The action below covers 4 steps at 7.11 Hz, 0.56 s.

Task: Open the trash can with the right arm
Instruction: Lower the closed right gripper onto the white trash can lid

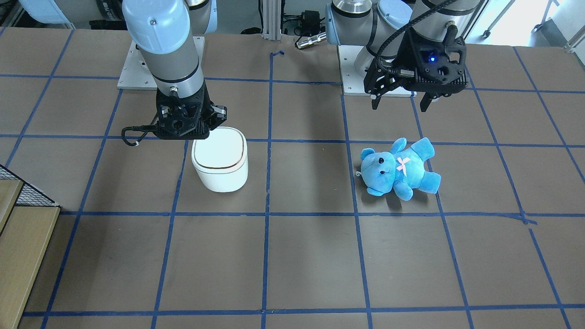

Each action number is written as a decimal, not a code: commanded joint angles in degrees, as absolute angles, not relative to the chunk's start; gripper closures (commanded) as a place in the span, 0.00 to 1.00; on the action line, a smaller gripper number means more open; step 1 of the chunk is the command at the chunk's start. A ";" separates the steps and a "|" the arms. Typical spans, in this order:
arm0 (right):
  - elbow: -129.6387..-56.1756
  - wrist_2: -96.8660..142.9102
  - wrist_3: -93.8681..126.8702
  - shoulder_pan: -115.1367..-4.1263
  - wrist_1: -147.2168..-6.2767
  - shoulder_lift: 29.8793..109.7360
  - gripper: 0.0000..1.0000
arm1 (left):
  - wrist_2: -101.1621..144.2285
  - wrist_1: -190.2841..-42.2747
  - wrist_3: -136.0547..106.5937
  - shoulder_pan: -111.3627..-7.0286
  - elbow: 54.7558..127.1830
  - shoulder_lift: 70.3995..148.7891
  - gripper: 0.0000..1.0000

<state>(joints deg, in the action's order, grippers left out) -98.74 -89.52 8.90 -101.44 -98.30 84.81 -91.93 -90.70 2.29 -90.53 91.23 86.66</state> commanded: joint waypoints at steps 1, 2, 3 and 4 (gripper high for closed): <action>-104.13 -89.47 8.01 -101.69 -103.43 84.38 1.00 | -91.93 -90.70 2.29 -90.53 91.23 86.66 0.00; -105.98 -89.39 6.87 -101.69 -105.01 84.38 1.00 | -91.93 -90.70 2.29 -90.53 91.23 86.66 0.00; -106.69 -89.47 6.68 -101.78 -105.81 84.29 1.00 | -91.93 -90.70 2.29 -90.53 91.23 86.66 0.00; -106.79 -89.39 6.68 -101.78 -106.52 83.42 1.00 | -91.93 -90.70 2.29 -90.53 91.23 86.66 0.00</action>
